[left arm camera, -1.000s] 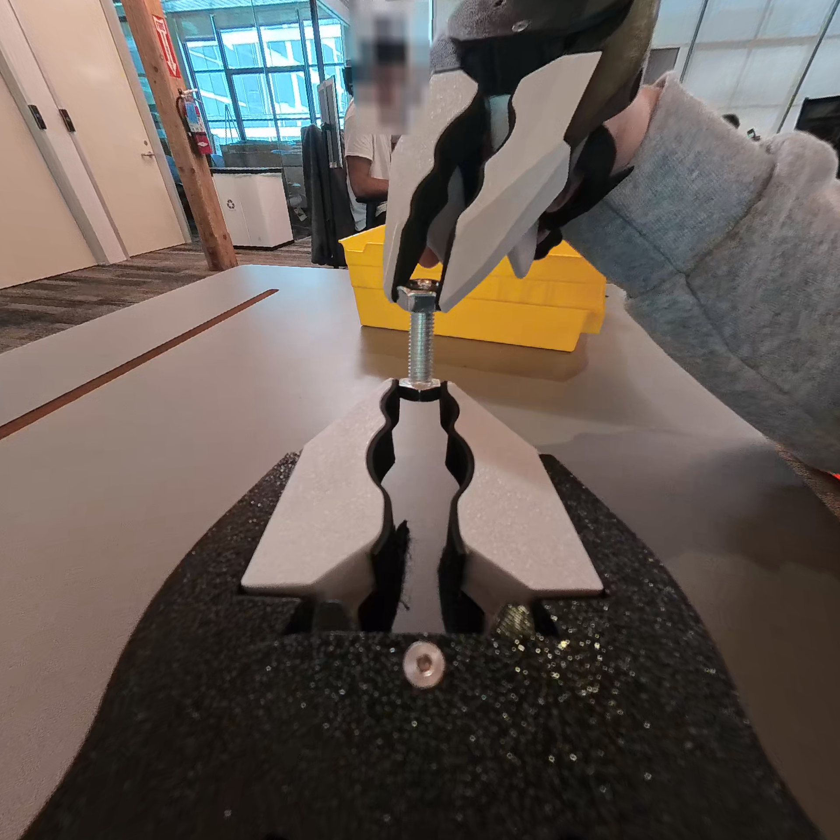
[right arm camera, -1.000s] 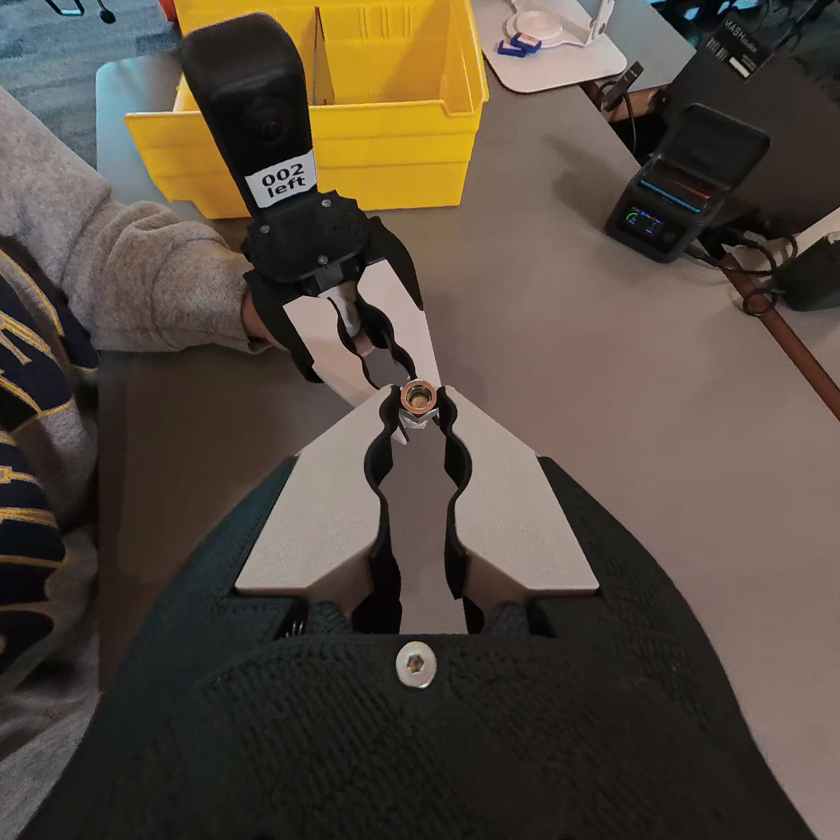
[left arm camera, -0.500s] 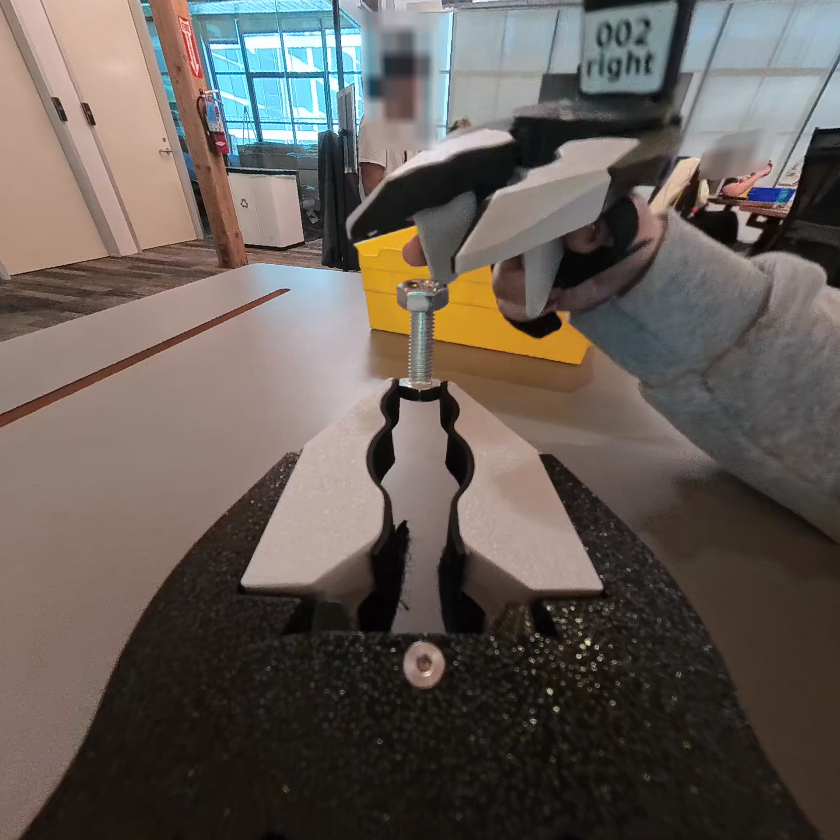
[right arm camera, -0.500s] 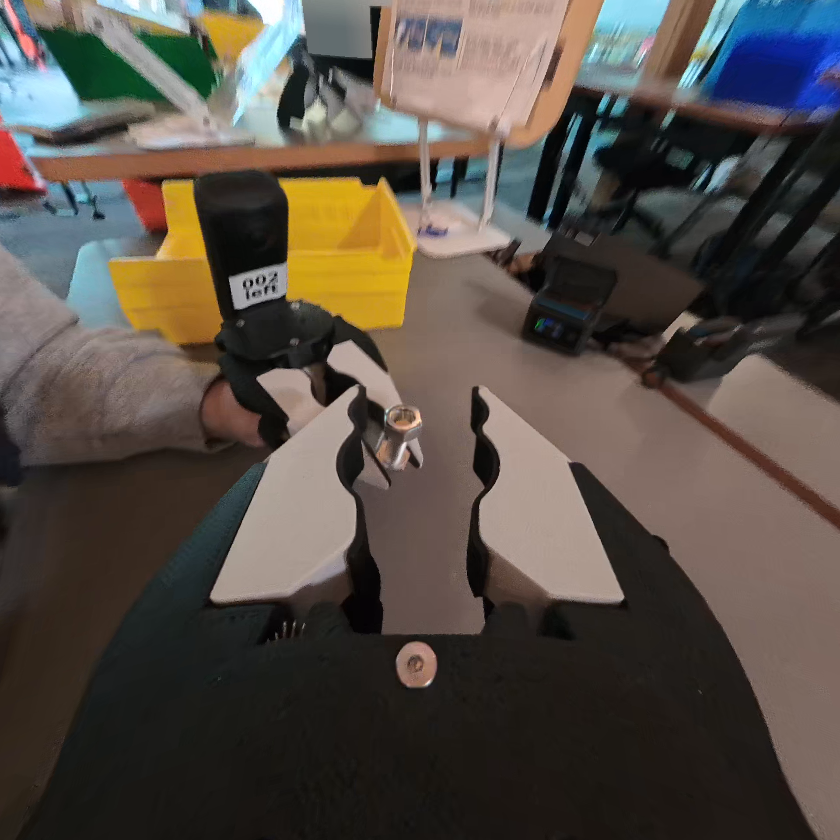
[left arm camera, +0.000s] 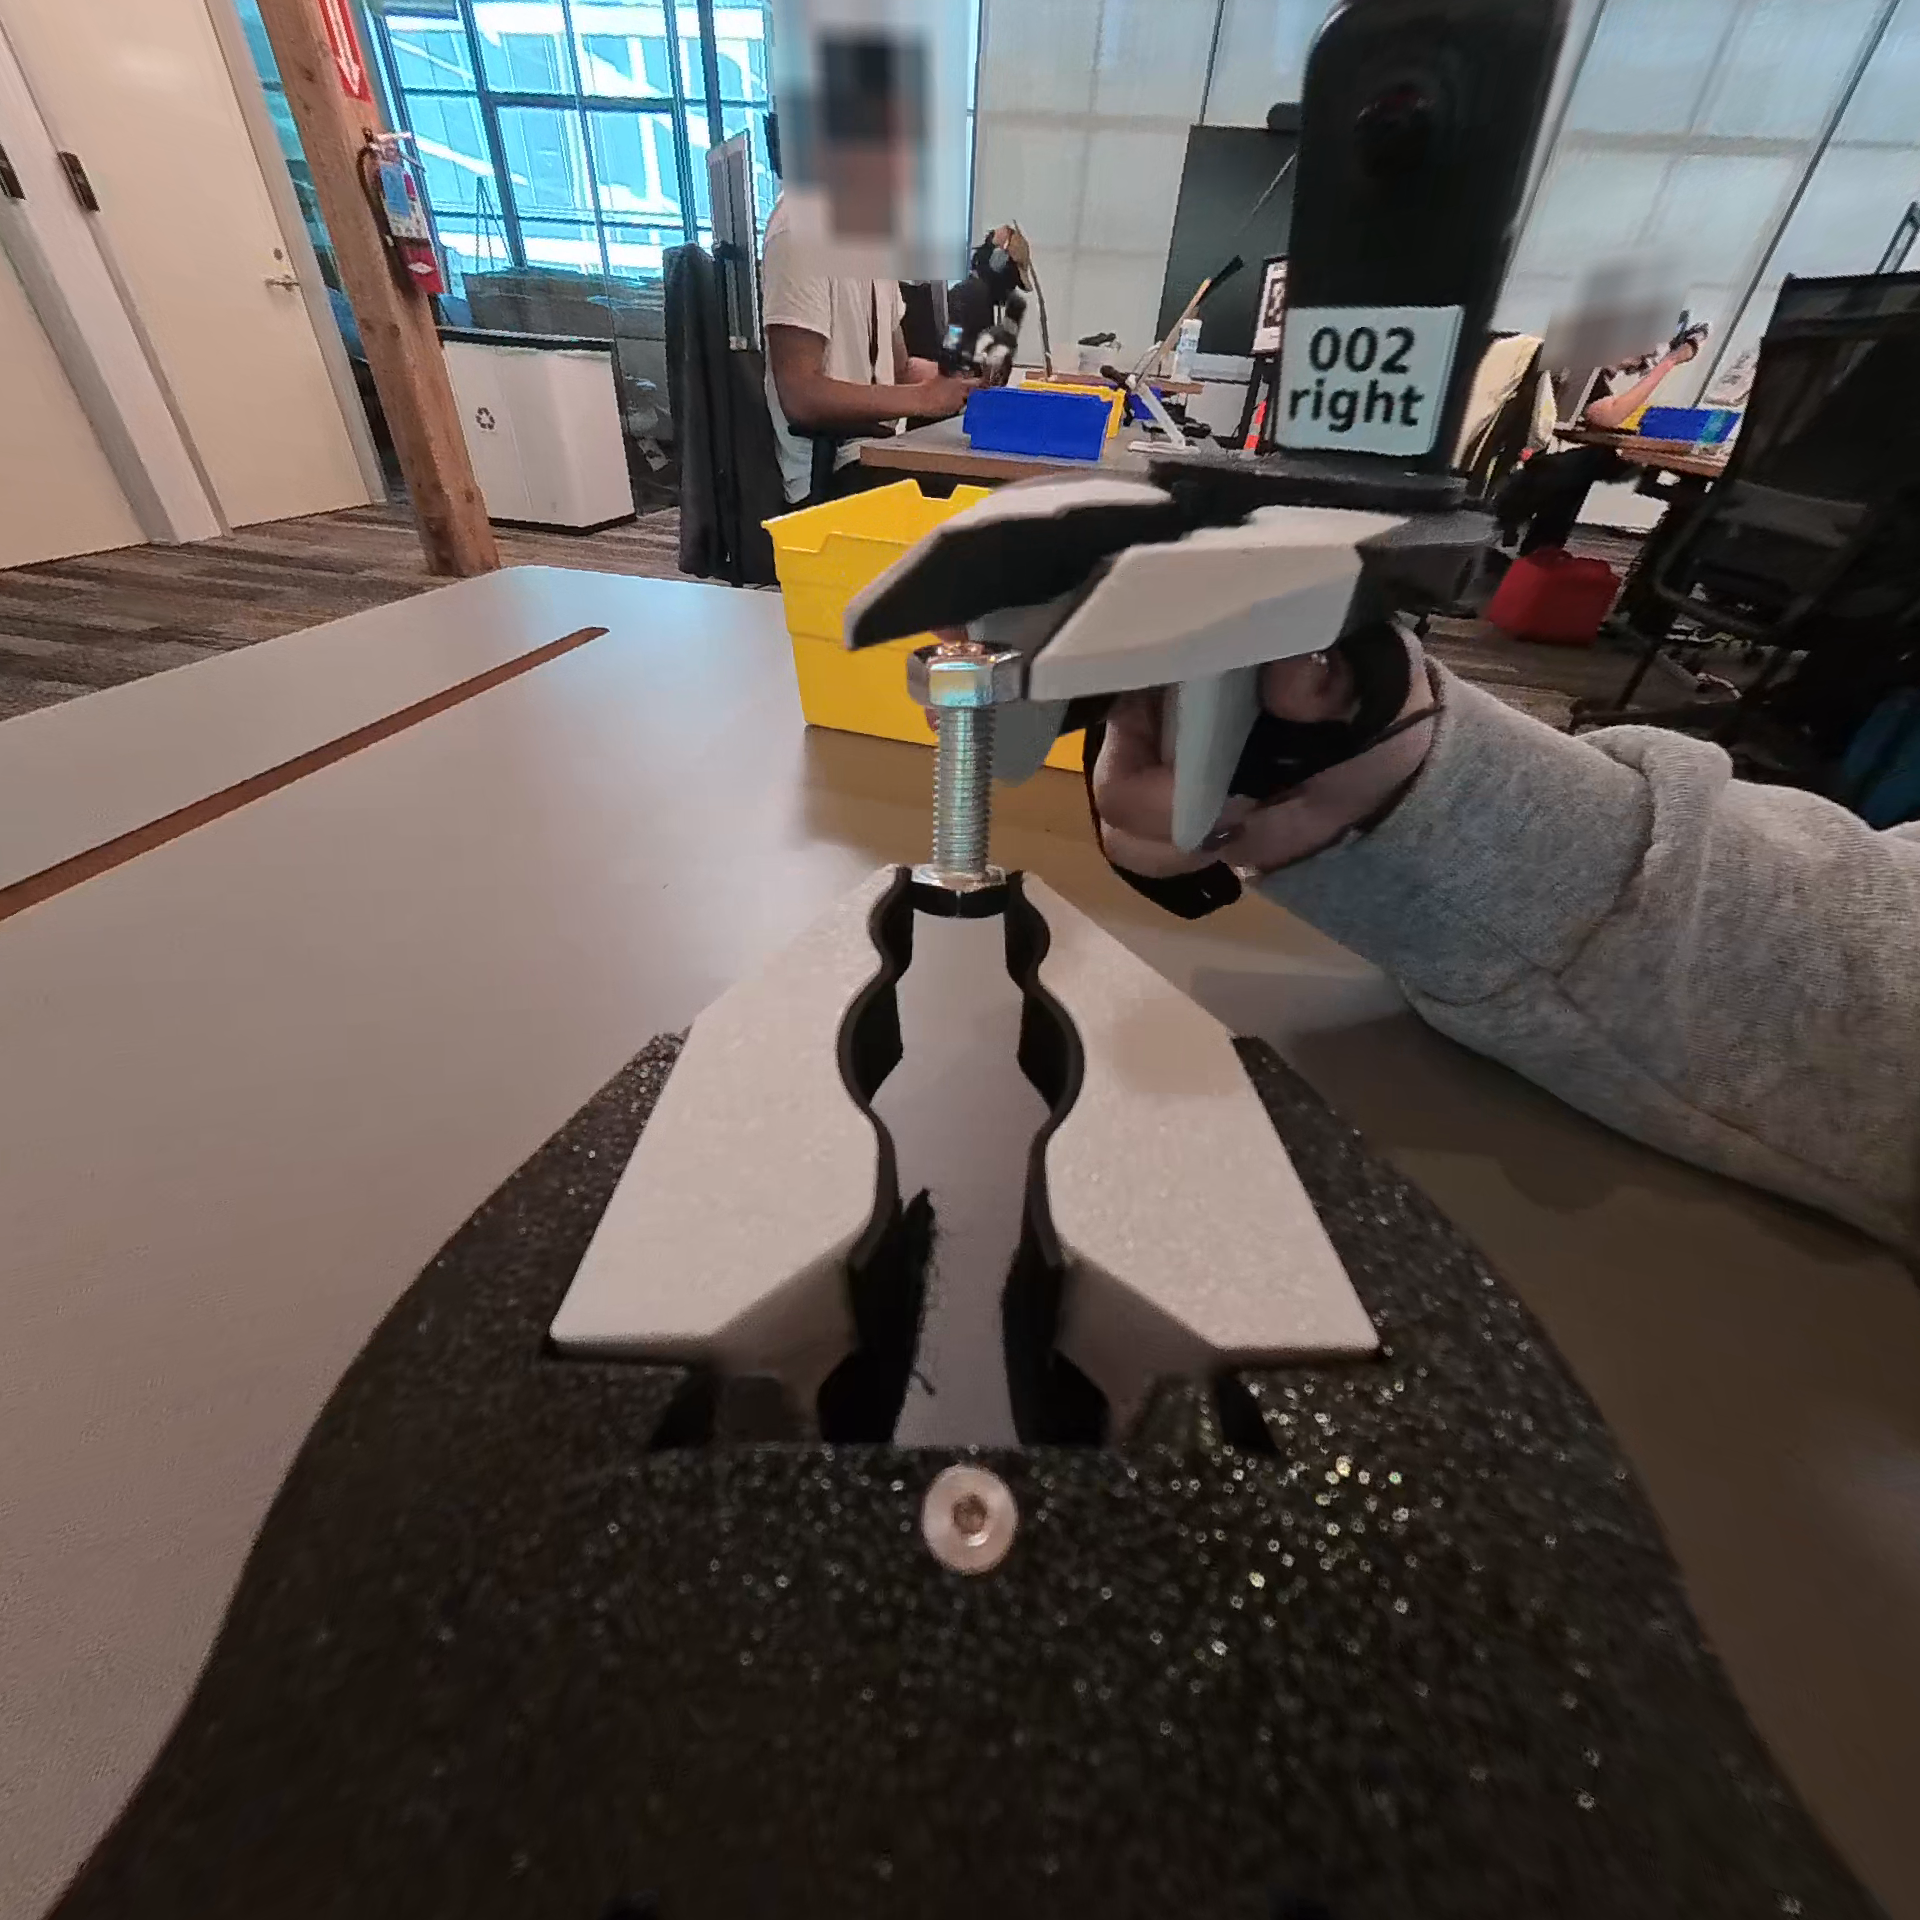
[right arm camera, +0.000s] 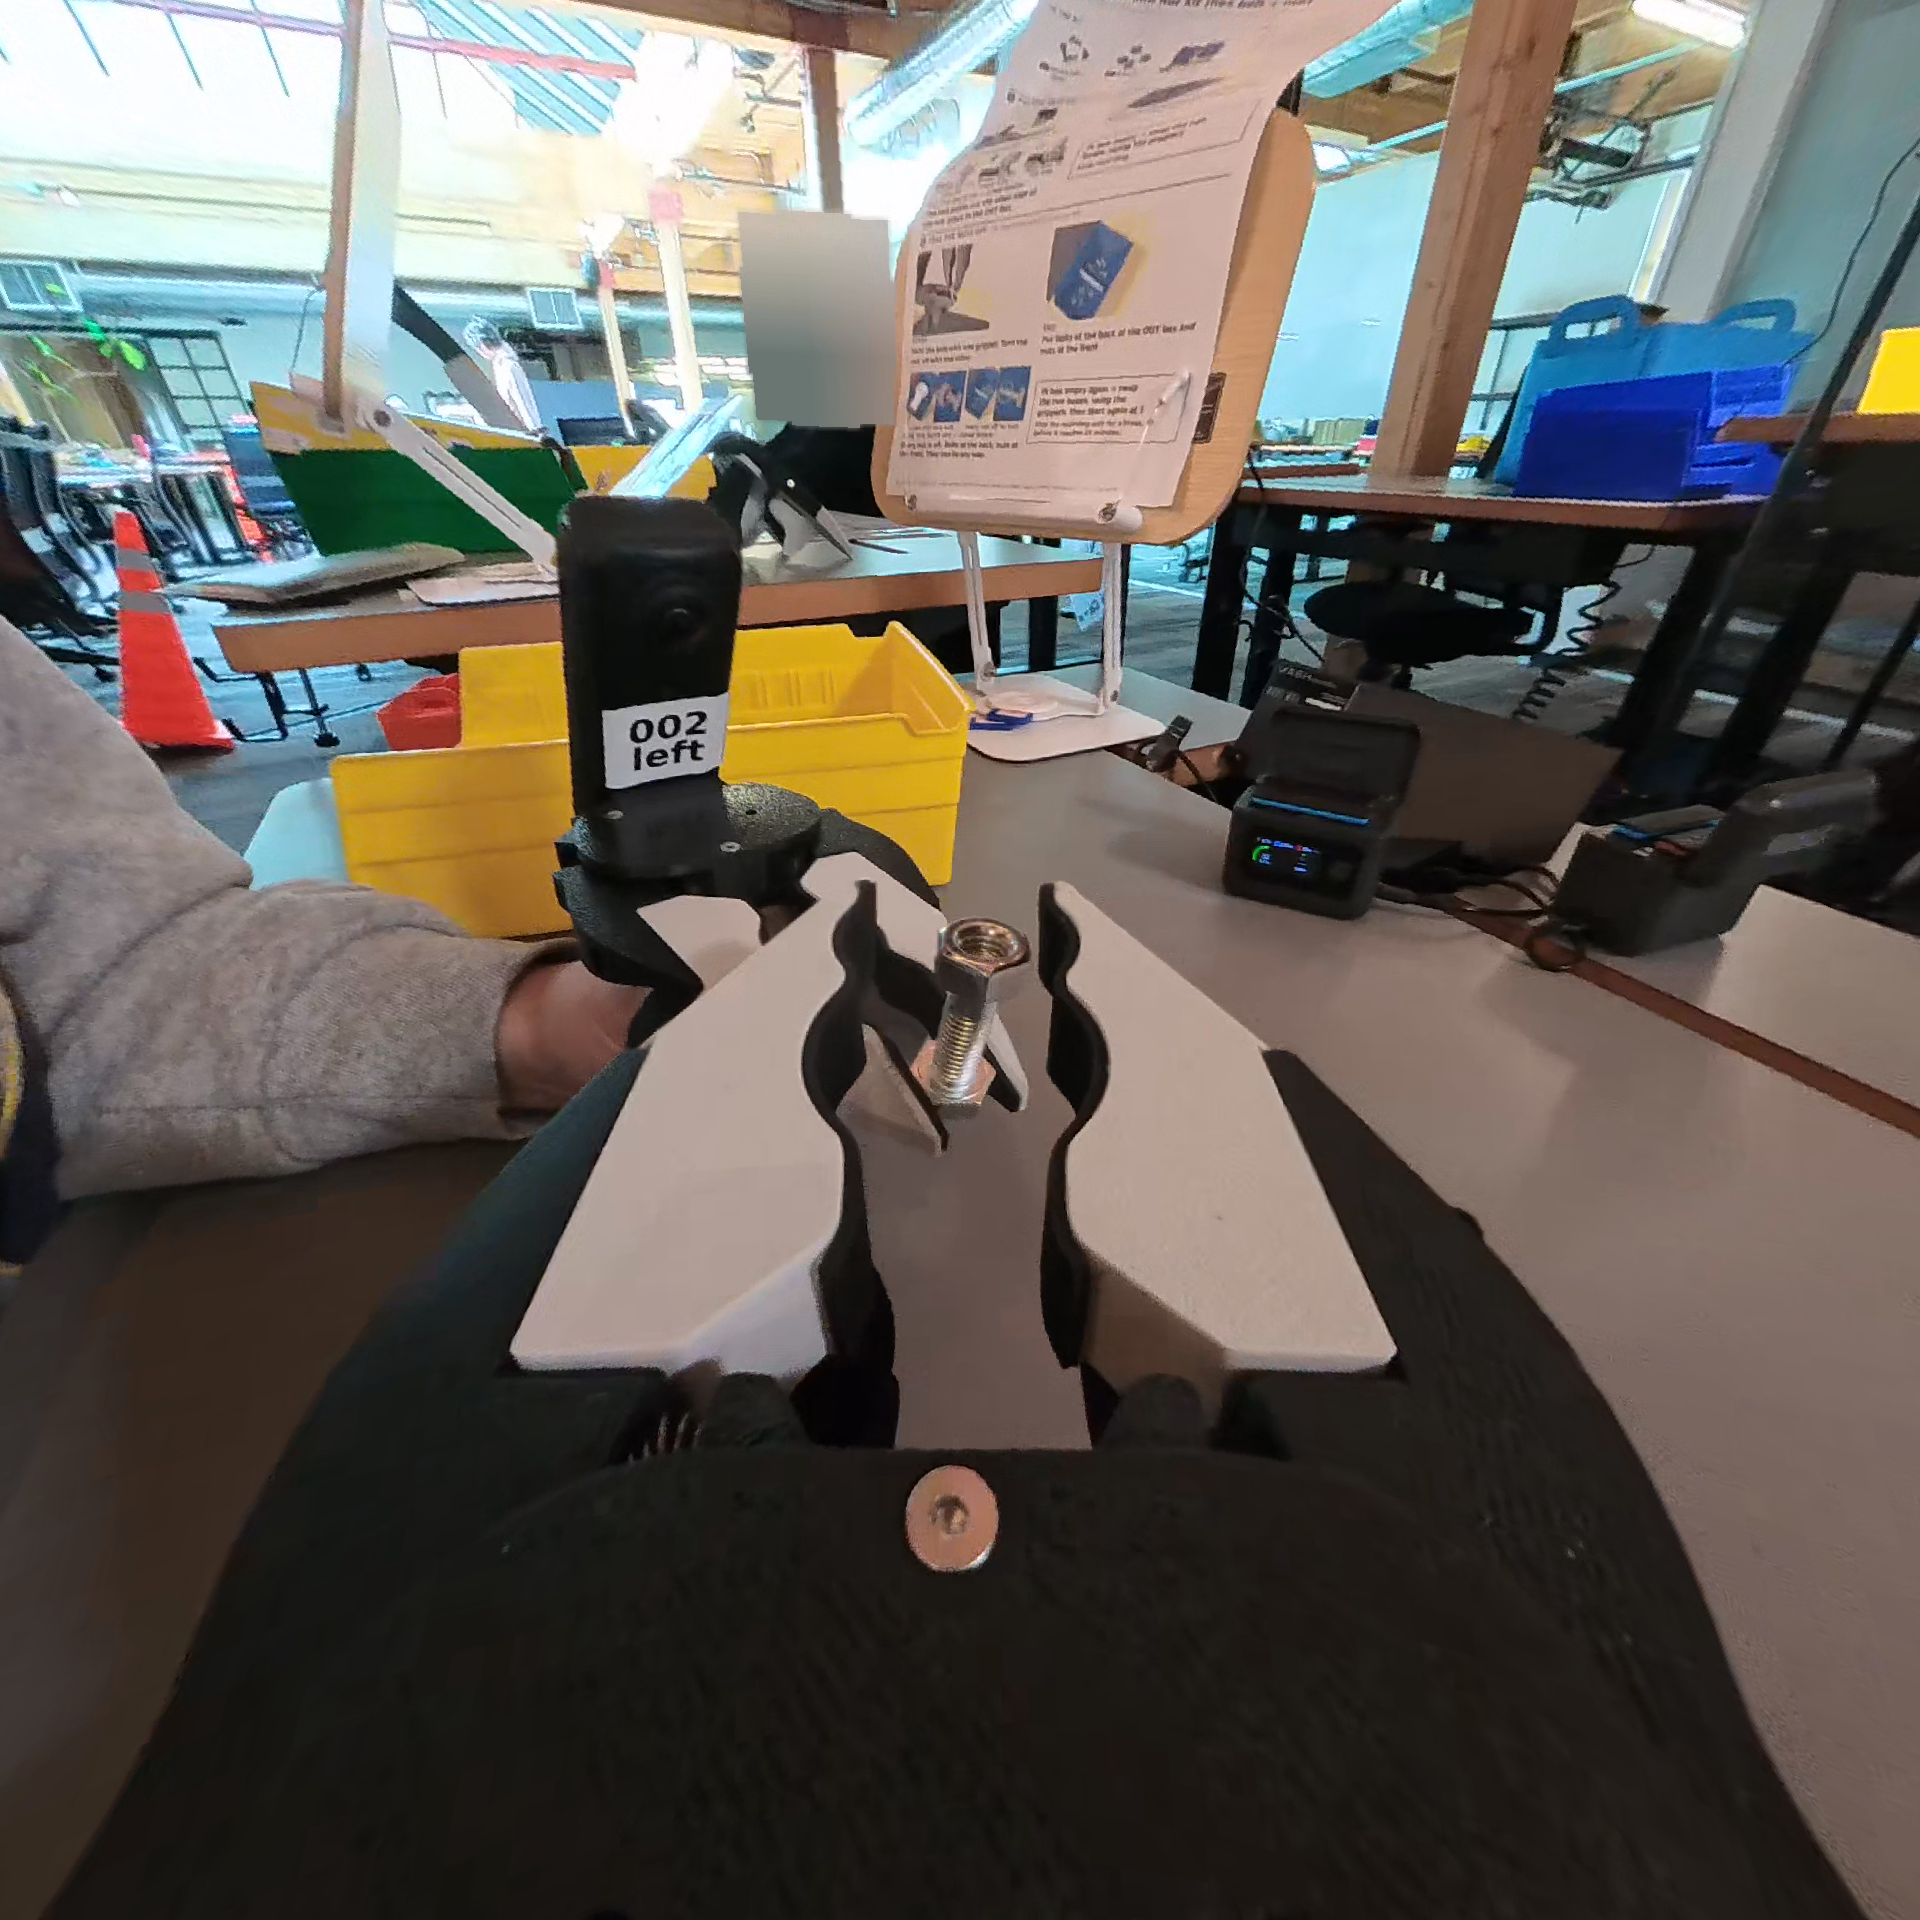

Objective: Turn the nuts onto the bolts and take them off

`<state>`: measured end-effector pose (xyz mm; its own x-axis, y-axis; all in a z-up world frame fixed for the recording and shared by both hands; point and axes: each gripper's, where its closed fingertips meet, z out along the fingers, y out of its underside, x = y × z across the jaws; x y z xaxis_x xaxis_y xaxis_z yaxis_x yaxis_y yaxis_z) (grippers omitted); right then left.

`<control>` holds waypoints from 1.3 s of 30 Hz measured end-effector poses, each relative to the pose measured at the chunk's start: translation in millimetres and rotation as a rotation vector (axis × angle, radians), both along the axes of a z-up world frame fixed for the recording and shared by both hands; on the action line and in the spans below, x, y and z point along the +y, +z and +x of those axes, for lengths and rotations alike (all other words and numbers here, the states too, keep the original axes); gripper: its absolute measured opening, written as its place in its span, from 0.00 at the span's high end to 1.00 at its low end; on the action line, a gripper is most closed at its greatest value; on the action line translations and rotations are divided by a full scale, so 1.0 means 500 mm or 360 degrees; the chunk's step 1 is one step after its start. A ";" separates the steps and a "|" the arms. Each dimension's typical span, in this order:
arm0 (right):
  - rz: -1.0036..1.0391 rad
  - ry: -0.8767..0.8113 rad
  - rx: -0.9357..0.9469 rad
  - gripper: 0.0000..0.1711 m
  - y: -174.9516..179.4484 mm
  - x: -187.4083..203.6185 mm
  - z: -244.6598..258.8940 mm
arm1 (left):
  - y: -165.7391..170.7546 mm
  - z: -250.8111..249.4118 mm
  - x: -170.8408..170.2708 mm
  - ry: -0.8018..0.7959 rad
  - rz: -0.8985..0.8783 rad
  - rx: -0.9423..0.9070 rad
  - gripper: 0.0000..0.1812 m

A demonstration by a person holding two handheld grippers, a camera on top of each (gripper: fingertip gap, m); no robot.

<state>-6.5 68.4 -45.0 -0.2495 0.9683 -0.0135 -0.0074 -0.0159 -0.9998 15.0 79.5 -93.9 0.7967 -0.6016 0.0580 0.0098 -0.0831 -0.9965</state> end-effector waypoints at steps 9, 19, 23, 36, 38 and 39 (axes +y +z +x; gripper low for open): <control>-0.0025 0.0051 0.0030 0.91 0.001 -0.002 0.008 | 0.010 0.009 -0.008 -0.0049 0.0052 -0.0022 0.92; 0.0011 -0.0360 0.0290 0.91 0.039 0.004 -0.027 | 0.043 -0.029 -0.004 0.0191 0.0171 -0.0081 0.92; 0.0076 -0.0662 0.0312 0.91 0.037 0.010 -0.041 | 0.039 -0.043 -0.001 0.0264 0.0157 -0.0068 0.92; -0.0034 -0.0353 0.0215 0.63 0.023 -0.020 -0.048 | 0.024 -0.039 0.004 0.0210 0.0080 -0.0082 0.92; -0.0003 -0.0330 0.0184 0.63 0.017 -0.026 -0.051 | 0.023 -0.040 0.004 0.0216 0.0075 -0.0082 0.92; 0.0001 -0.0327 0.0180 0.63 0.016 -0.027 -0.052 | 0.023 -0.045 0.005 0.0233 0.0071 -0.0087 0.92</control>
<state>-32.4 54.7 -37.2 -0.0473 0.9989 0.0042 -0.1225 -0.0016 -0.9925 -7.4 82.1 -82.4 0.8723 -0.4824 0.0795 0.0730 -0.0324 -0.9968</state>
